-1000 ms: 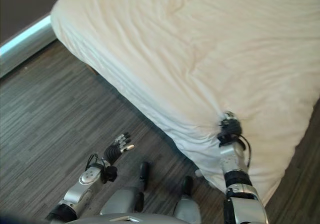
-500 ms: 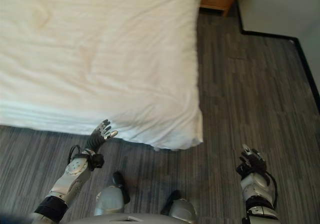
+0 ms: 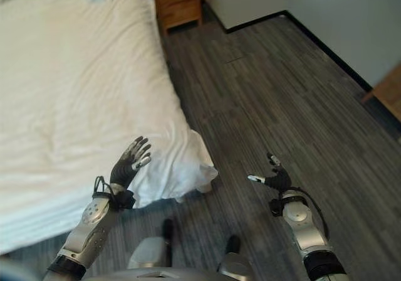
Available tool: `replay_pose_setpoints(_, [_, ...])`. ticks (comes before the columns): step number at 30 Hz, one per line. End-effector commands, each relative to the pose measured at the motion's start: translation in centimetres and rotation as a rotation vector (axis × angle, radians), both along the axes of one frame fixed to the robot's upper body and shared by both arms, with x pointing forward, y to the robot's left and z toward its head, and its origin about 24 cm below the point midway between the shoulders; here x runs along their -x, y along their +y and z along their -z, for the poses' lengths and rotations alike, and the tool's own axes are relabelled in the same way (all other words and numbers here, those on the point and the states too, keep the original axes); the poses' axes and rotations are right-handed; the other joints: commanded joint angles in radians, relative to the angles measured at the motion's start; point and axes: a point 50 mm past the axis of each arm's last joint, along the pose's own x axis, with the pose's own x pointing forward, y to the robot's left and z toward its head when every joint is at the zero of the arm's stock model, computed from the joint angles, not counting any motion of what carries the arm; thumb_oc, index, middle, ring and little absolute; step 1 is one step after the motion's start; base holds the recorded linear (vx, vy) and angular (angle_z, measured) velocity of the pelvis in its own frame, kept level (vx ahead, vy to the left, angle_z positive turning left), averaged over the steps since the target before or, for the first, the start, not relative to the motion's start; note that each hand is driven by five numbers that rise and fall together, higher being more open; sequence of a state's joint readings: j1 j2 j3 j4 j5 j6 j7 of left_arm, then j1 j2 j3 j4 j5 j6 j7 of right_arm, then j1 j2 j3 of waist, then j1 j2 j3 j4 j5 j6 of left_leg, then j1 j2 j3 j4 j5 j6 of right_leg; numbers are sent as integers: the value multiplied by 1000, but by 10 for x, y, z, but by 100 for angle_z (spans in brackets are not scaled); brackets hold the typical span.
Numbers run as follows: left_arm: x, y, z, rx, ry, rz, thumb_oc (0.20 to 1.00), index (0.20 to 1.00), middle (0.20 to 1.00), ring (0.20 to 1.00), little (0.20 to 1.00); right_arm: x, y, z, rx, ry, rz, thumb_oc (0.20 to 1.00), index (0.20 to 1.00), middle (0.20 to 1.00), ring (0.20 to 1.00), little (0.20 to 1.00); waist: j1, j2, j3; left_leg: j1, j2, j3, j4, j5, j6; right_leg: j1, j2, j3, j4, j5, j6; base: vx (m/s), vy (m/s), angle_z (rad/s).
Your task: Making the bed.
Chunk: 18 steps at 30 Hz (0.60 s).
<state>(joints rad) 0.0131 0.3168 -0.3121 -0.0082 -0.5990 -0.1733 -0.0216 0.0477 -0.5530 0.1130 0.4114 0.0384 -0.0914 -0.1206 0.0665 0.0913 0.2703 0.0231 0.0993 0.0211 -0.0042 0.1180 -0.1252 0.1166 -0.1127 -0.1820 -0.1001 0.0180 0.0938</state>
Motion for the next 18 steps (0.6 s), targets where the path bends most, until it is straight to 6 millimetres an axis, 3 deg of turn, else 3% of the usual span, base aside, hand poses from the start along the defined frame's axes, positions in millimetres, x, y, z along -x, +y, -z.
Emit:
replay_pose_setpoints(1, [-9, -27, -29, 151, -113, 145, 1000, 1000, 1000, 1000, 1000, -16, 0, -25, 15, -124, -32, 1000, 1000, 1000, 1000, 1000, -3, -8, 4, -20, -36, -35, 81, -148, 34, 18, 53, 19, 46, -123, -19, 61, -25, -28])
replay_pose_setpoints(6, [-14, -50, -46, 168, -179, 237, 1000, 1000, 1000, 1000, 1000, -20, 7, -30, -29, -164, -42, 1000, 1000, 1000, 1000, 1000, -38, -12, 4, -4, -22, -42, 103, -128, 25, 33, 69, 37, 41, -130, -37, 38, -42, -20])
replay_pose_setpoints(7, [-16, -58, -53, 129, -220, 265, 1000, 1000, 1000, 1000, 1000, -24, 13, -36, -39, -196, -62, 1000, 1000, 1000, 1000, 1000, -46, -14, 13, -28, -15, -61, 170, -80, 14, 40, 84, 62, 34, -132, -47, 17, -29, -21])
replay_pose_setpoints(8, [-16, -58, -54, 128, -220, 265, 1000, 1000, 1000, 1000, 1000, -25, 13, -36, -39, -197, -62, 1000, 1000, 1000, 1000, 1000, -45, -13, 14, -30, -14, -61, 174, -82, 14, 40, 85, 62, 34, -131, -48, 32, -49, -20])
replay_pose_setpoints(9, [-17, -63, -55, 110, -228, 283, 1000, 1000, 1000, 1000, 1000, -27, 15, -38, -48, -212, -73, 1000, 1000, 1000, 1000, 1000, -46, -17, 18, -61, -3, -73, 238, -37, 4, 44, 91, 77, 30, -131, -53, 16, -102, -30])
replay_pose_setpoints(10, [-23, -70, -55, 88, -223, 270, 1000, 1000, 1000, 1000, 1000, -29, 21, -44, -58, -247, -81, 1000, 1000, 1000, 1000, 1000, -37, -41, 43, -159, 2, -111, 386, 79, -10, 59, 85, 101, 24, -124, -64, 21, -162, -44])
replay_pose_setpoints(12, [-26, -70, -57, 81, -226, 243, 1000, 1000, 1000, 1000, 1000, -31, 24, -48, -67, -266, -83, 1000, 1000, 1000, 1000, 1000, -36, -54, 47, -212, -10, -124, 427, 70, 0, 55, 80, 111, 22, -123, -65, 39, -129, -37])
replay_pose_setpoints(13, [-29, -69, -54, 87, -199, 185, 1000, 1000, 1000, 1000, 1000, -33, 31, -52, -62, -286, -99, 1000, 1000, 1000, 1000, 1000, -27, -70, 51, -276, -90, -145, 442, 8, 26, 51, 86, 157, 19, -116, -71, 153, -60, -34])
replay_pose_setpoints(14, [-29, -67, -50, 88, -186, 152, 1000, 1000, 1000, 1000, 1000, -33, 34, -52, -49, -291, -113, 1000, 1000, 1000, 1000, 1000, -12, -65, 52, -286, -149, -155, 428, -54, 44, 62, 100, 191, 16, -125, -69, 147, -65, -98])
replay_pose_setpoints(15, [-29, -68, -50, 88, -187, 152, 1000, 1000, 1000, 1000, 1000, -33, 34, -53, -49, -291, -113, 1000, 1000, 1000, 1000, 1000, -11, -66, 51, -286, -149, -153, 423, -49, 44, 59, 99, 193, 16, -123, -69, 162, -24, -123])
replay_pose_setpoints(16, [-29, -67, -46, 90, -169, 133, 1000, 1000, 1000, 1000, 1000, -33, 38, -53, -36, -295, -129, 1000, 1000, 1000, 1000, 1000, 1, -58, 45, -294, -207, -171, 364, -73, 56, 60, 122, 219, 14, -120, -67, 200, -35, -155])
replay_pose_setpoints(17, [-28, -67, -41, 87, -152, 122, 1000, 1000, 1000, 1000, 1000, -33, 40, -52, -21, -292, -142, 1000, 1000, 1000, 1000, 1000, 18, -48, 42, -257, -234, -173, 262, -85, 72, 76, 138, 250, 13, -130, -63, 330, -36, -115])
replay_pose_setpoints(18, [-26, -65, -36, 75, -132, 102, 1000, 1000, 1000, 1000, 1000, -34, 42, -52, 8, -290, -160, 1000, 1000, 1000, 1000, 1000, 28, -34, 36, -248, -246, -174, 169, -55, 81, 83, 160, 270, 13, -135, -64, 449, -17, -119])
